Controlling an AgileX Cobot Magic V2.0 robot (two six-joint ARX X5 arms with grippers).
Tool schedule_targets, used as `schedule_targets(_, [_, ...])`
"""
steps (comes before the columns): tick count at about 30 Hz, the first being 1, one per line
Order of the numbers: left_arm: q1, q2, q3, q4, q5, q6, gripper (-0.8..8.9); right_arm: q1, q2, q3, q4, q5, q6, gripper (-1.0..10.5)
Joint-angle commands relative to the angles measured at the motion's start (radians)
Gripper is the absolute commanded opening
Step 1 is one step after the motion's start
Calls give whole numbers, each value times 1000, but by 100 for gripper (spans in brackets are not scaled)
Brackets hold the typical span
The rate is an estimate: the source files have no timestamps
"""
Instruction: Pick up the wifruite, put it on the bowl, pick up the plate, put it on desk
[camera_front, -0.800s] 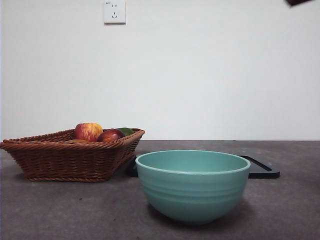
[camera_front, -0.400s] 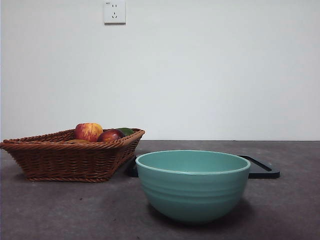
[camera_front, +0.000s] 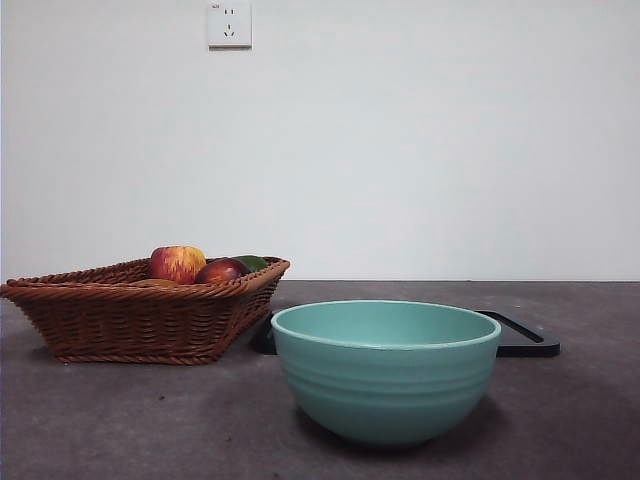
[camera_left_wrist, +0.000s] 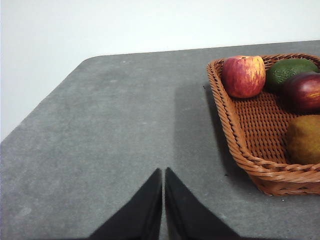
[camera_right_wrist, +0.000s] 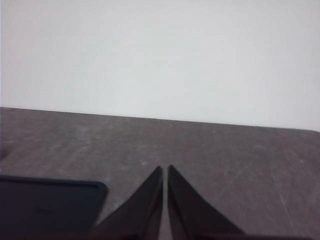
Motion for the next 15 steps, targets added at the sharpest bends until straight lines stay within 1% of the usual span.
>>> schedule_targets(1, [3,-2,-20,-7,-2,-3,8,-14,-29,-34,17,17,1,7])
schedule_targets(8, [3,-2,-20,-7,-2,-3,8,-43,-78,-112,16,18,9,7])
schedule_targets(15, [3,-2,-20,-6,-2,-3,8,-45,-124,-121,-100,22,8,7])
